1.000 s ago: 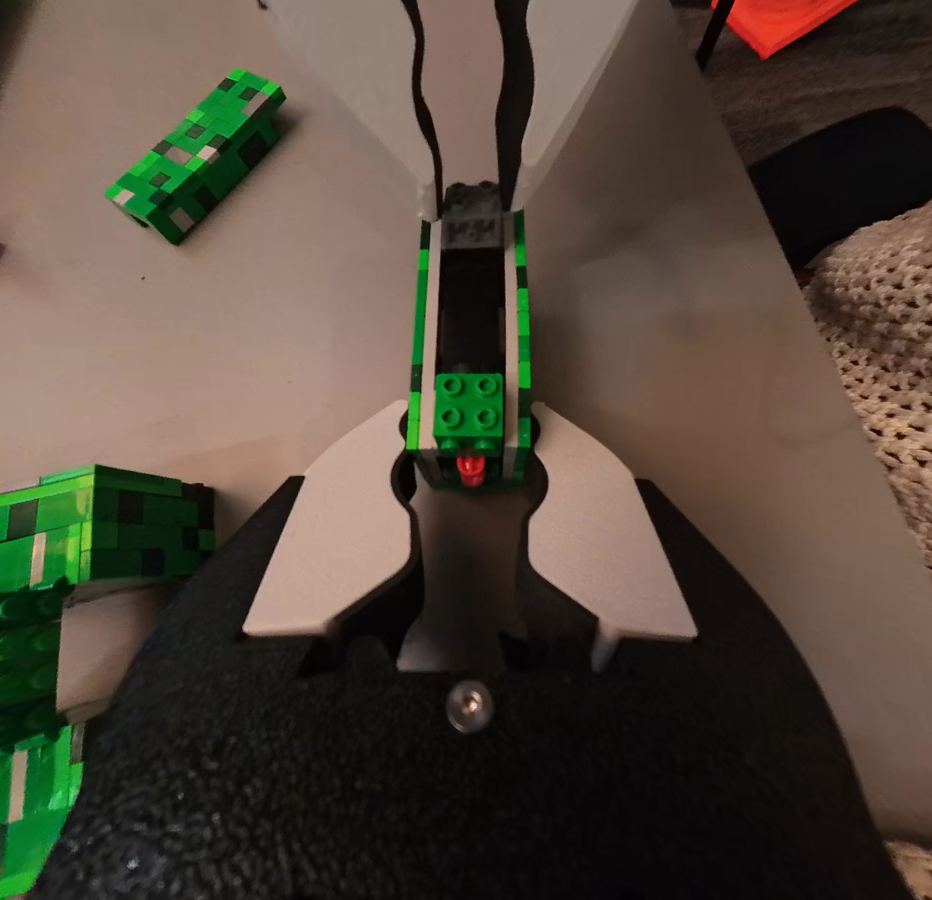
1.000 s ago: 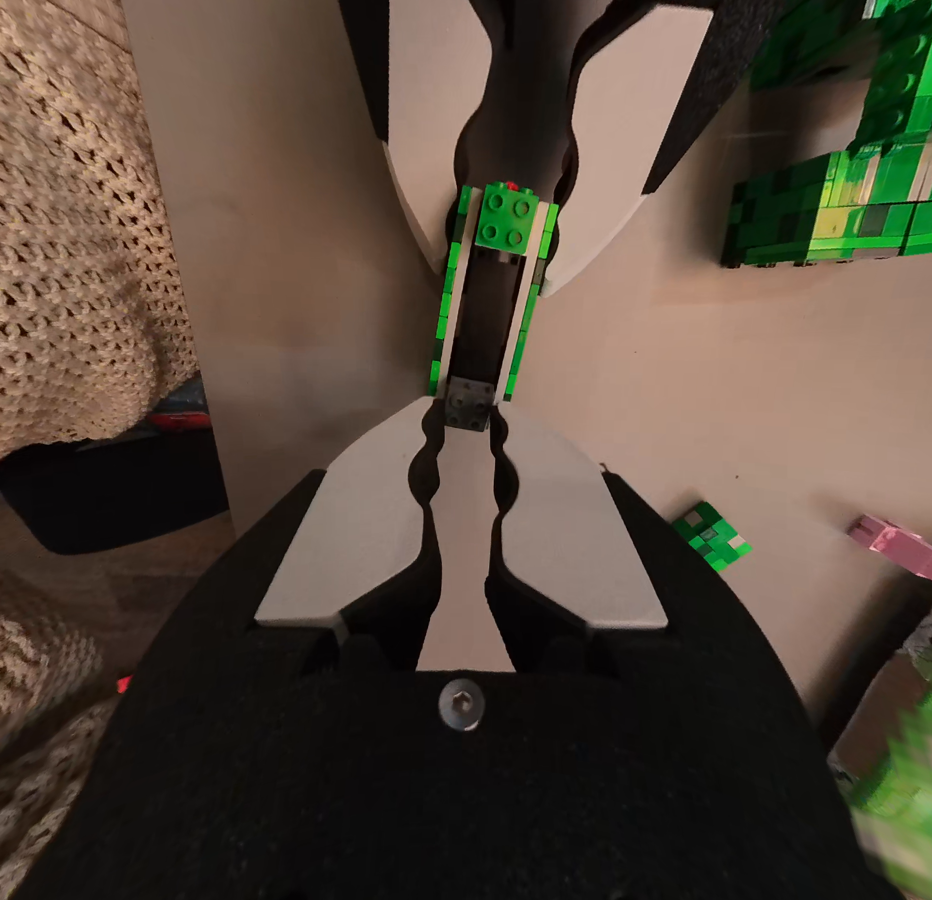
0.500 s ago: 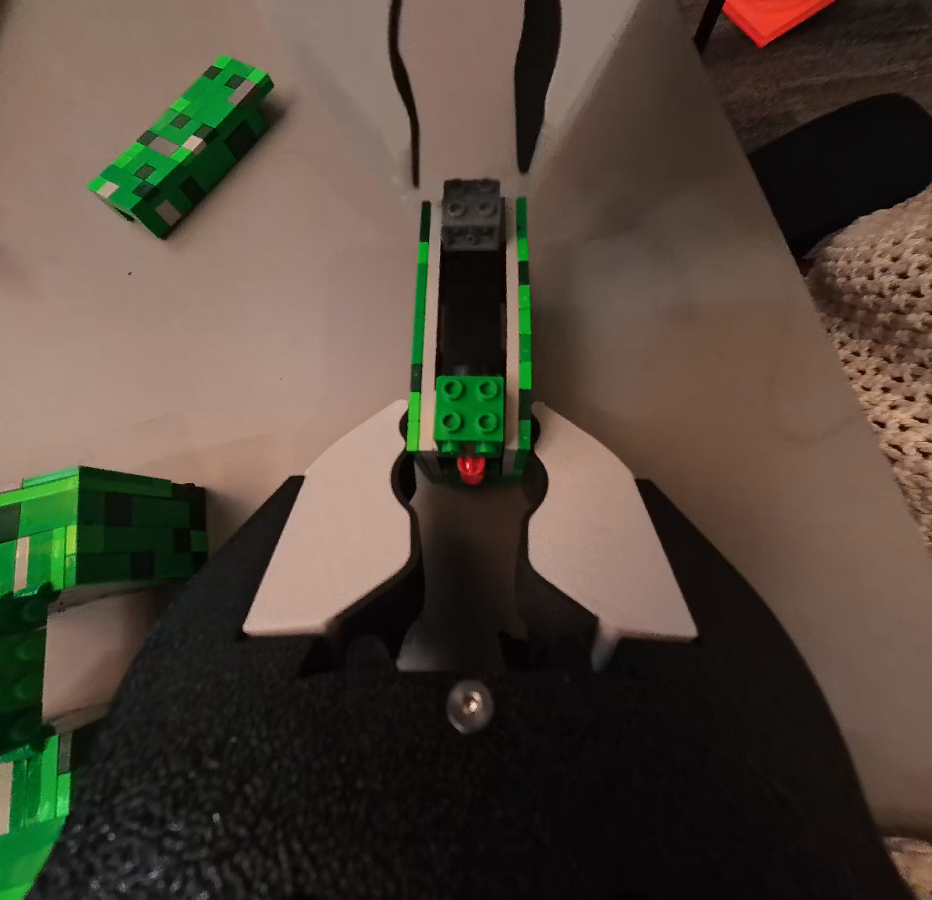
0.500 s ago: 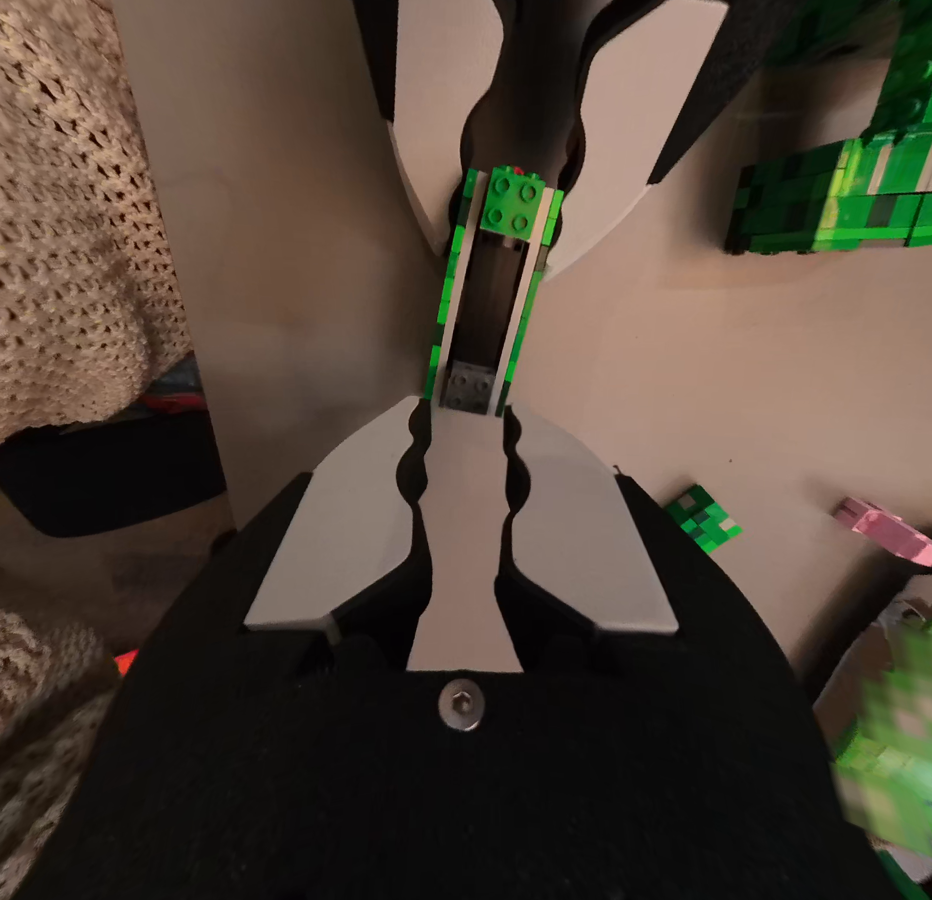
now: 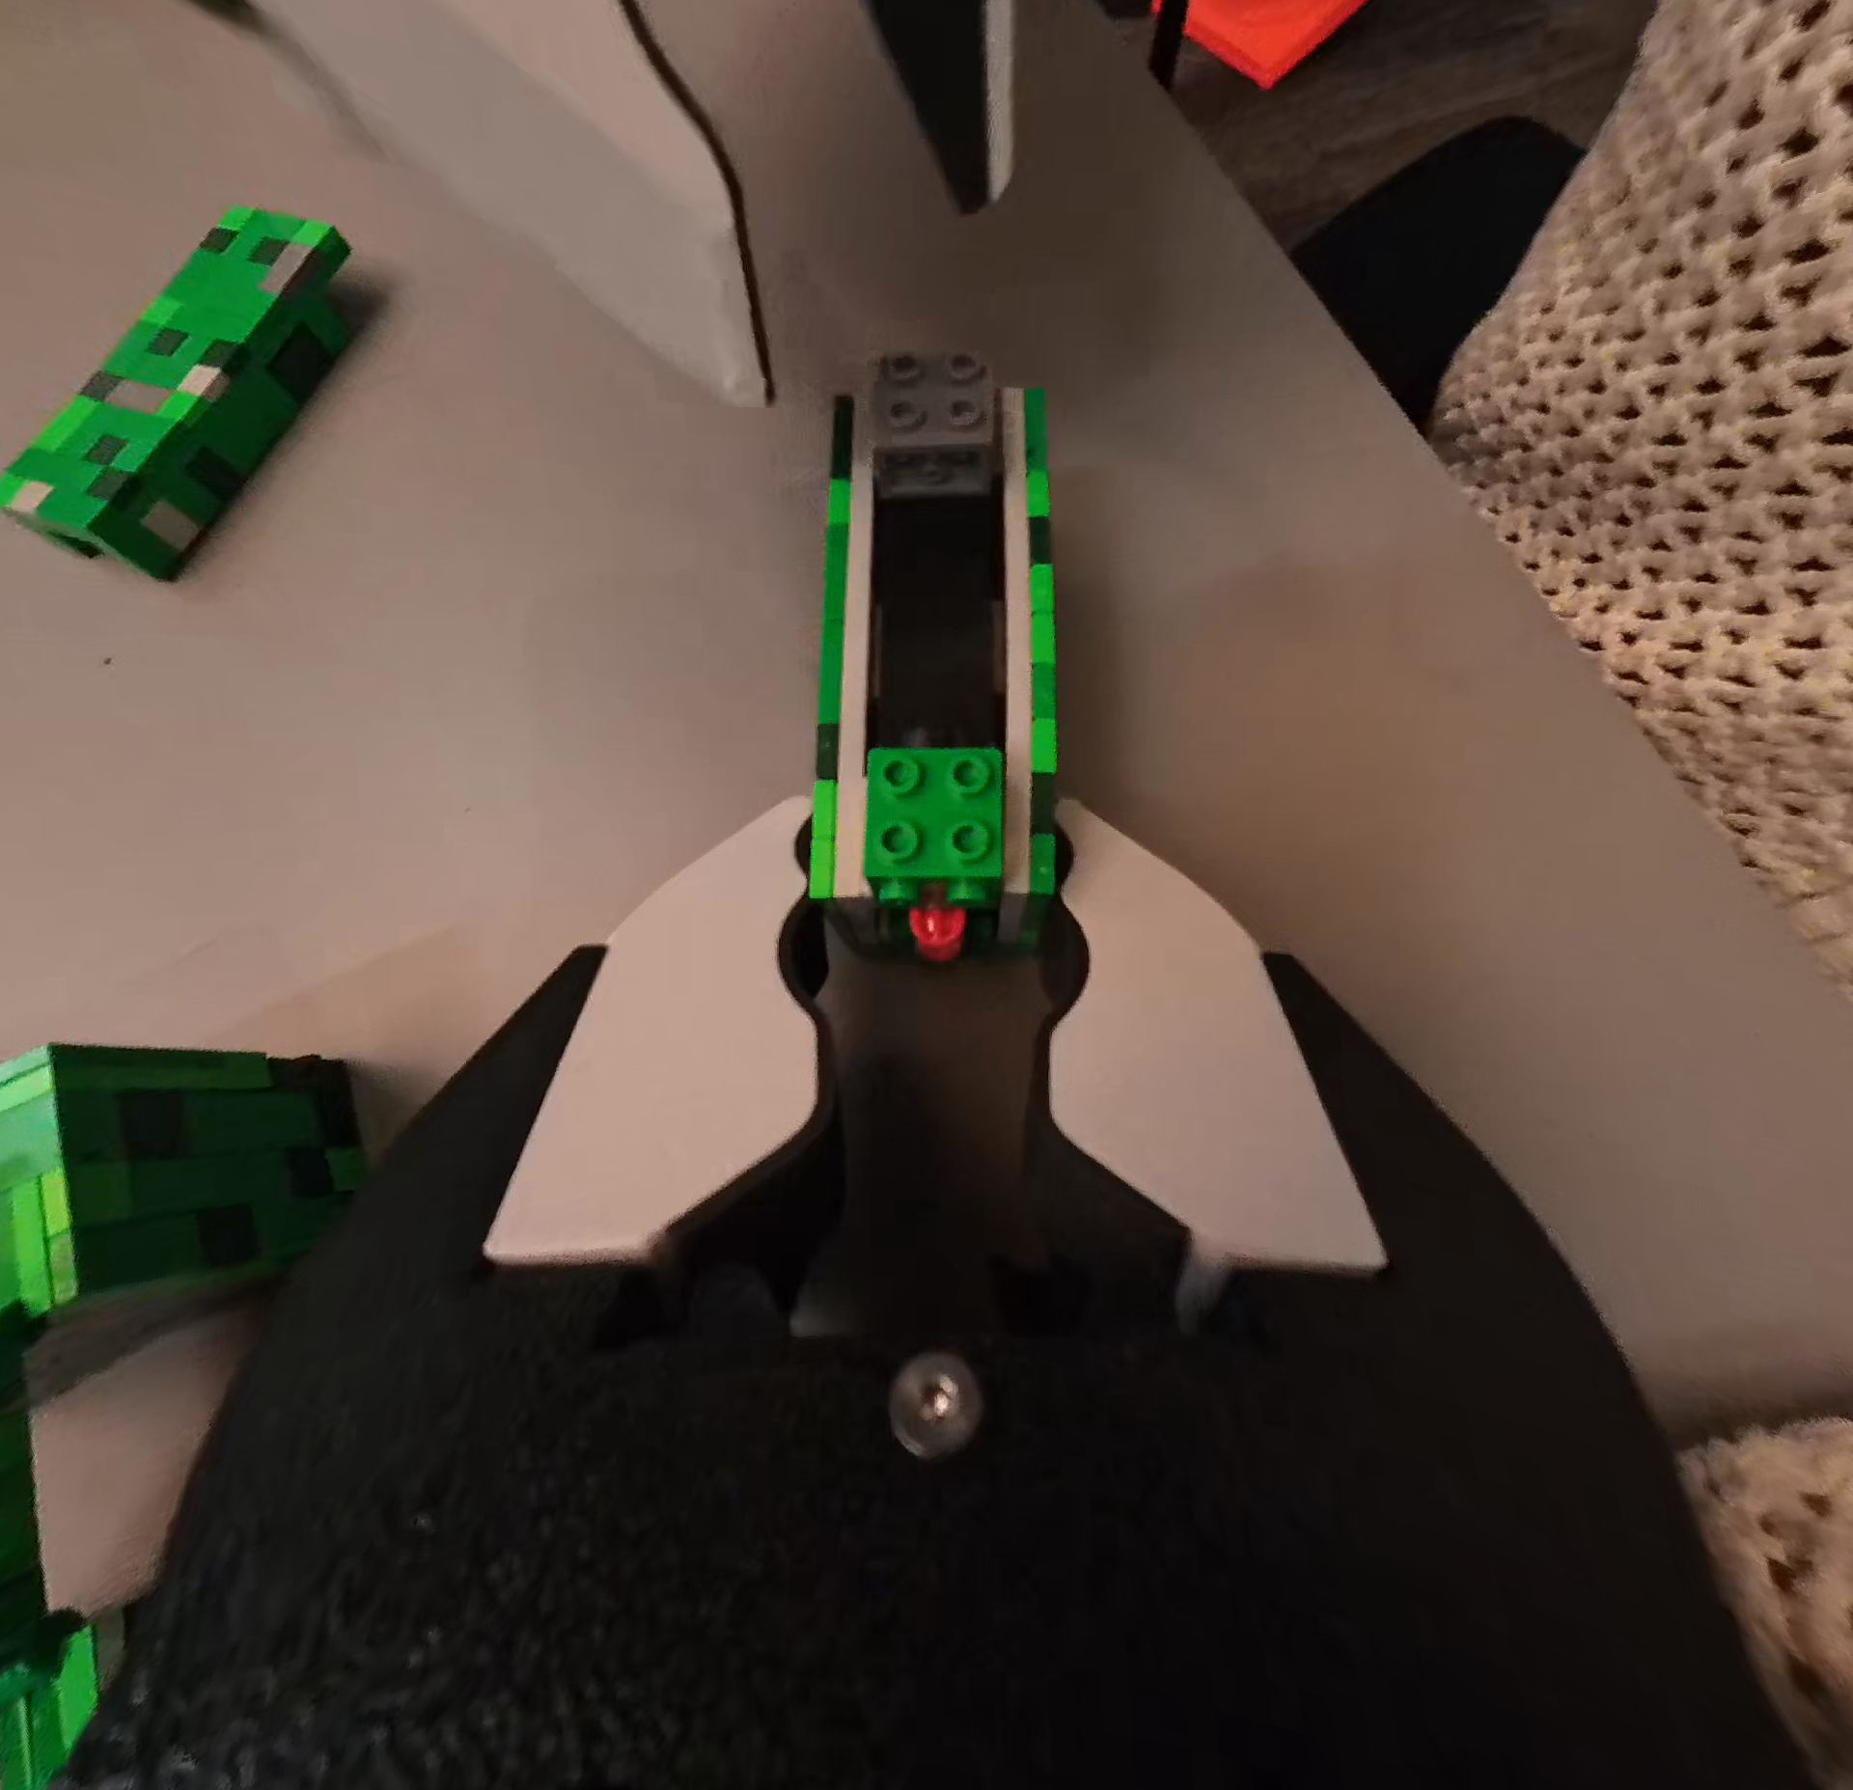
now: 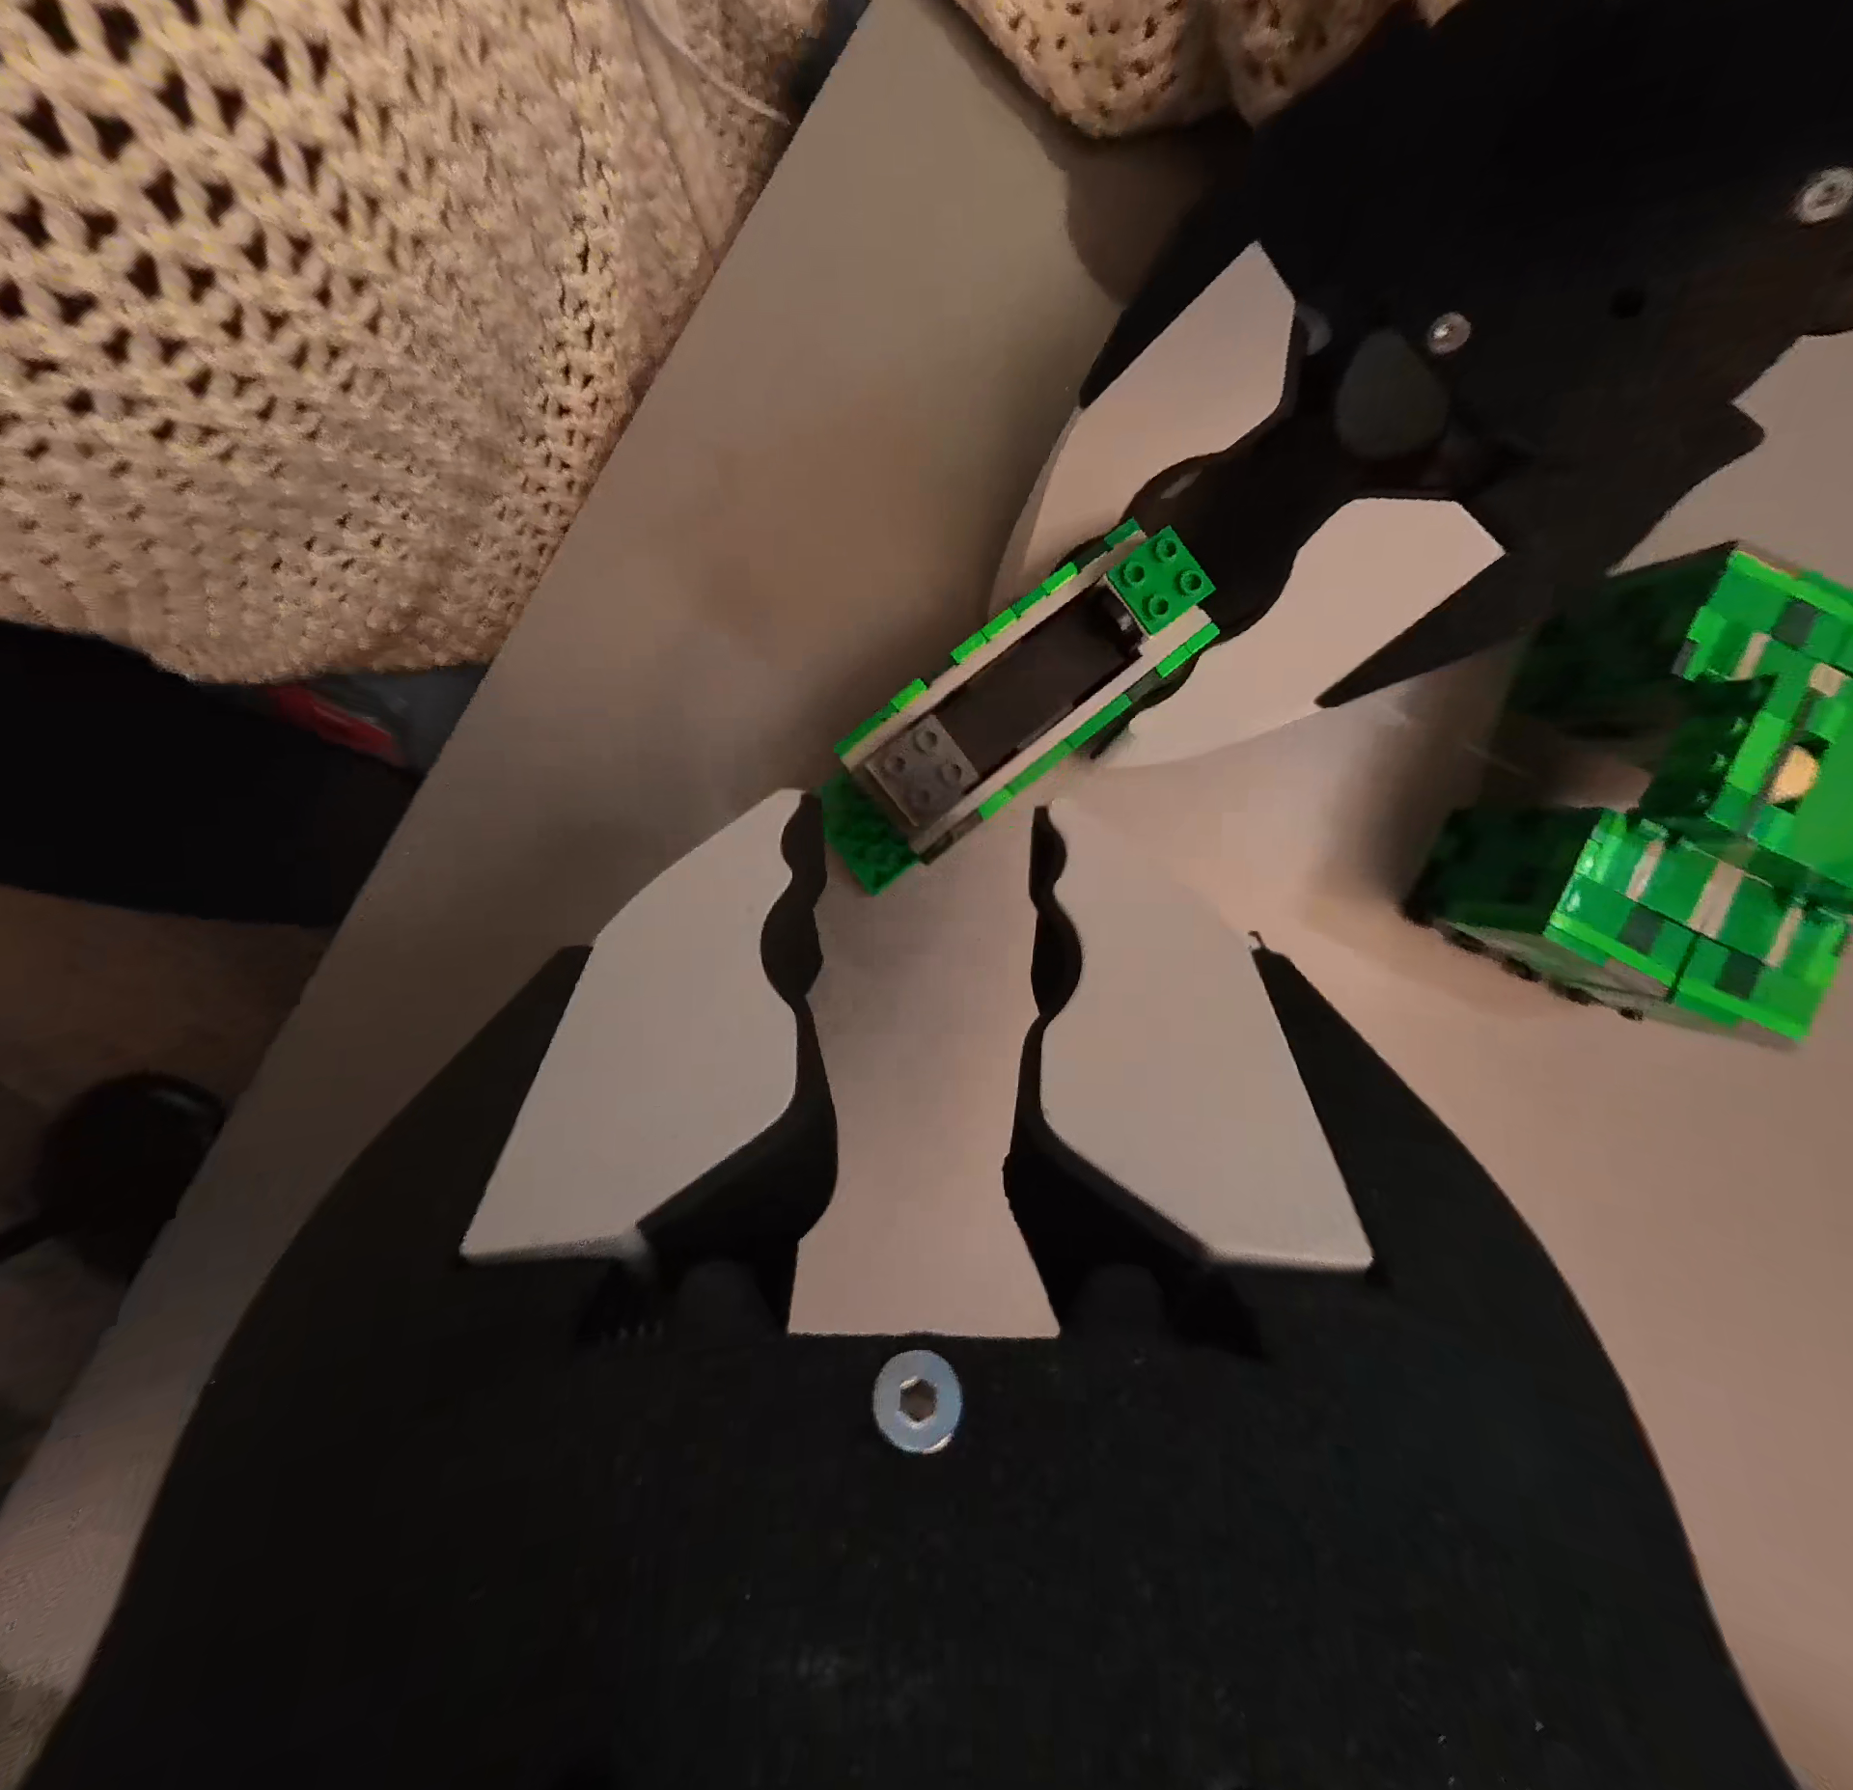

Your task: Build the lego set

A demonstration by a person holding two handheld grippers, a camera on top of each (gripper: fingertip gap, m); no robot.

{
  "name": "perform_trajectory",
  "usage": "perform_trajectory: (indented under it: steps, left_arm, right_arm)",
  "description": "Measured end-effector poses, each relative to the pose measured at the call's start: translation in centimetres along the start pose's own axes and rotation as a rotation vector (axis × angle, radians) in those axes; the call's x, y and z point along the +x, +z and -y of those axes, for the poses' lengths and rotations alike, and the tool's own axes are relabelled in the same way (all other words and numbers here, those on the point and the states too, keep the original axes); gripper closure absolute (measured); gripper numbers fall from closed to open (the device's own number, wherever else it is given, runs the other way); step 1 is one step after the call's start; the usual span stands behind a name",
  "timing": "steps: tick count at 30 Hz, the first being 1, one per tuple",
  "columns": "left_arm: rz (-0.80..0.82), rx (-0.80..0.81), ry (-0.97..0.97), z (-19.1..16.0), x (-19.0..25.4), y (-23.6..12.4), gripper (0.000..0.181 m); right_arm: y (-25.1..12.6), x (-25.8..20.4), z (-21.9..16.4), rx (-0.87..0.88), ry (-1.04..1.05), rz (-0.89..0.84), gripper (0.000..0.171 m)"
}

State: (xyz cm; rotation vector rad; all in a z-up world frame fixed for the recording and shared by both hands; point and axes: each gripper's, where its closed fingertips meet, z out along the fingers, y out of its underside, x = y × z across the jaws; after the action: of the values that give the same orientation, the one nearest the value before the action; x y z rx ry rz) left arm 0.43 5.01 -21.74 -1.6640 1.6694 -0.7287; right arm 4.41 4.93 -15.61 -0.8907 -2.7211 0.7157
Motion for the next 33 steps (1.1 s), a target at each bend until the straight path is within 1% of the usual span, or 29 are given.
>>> perform_trajectory:
  steps: [8, 12, 25, 30, 33]
  left_arm:
    - [-0.026, 0.000, 0.009, 0.0, 0.1, 0.1, 0.142]
    - [-0.032, 0.001, 0.017, 0.0, 0.2, 0.1, 0.142]
    - [-0.044, 0.001, 0.021, 0.1, 0.3, 0.1, 0.142]
    - [-0.048, 0.000, 0.016, 0.1, 0.3, 0.2, 0.142]
    - [-0.048, 0.000, 0.016, 0.1, 0.2, 0.2, 0.142]
  right_arm:
    - [1.3, -0.9, 0.3, -0.079, -0.157, 0.227, 0.136]
    - [1.5, -0.8, 0.4, -0.018, -0.190, 0.277, 0.143]
    - [1.8, -1.0, 0.1, 0.080, -0.222, 0.365, 0.144]
    - [1.3, -0.8, 0.6, 0.111, -0.216, 0.353, 0.144]
    - [1.3, -1.0, 1.0, 0.096, -0.213, 0.335, 0.144]
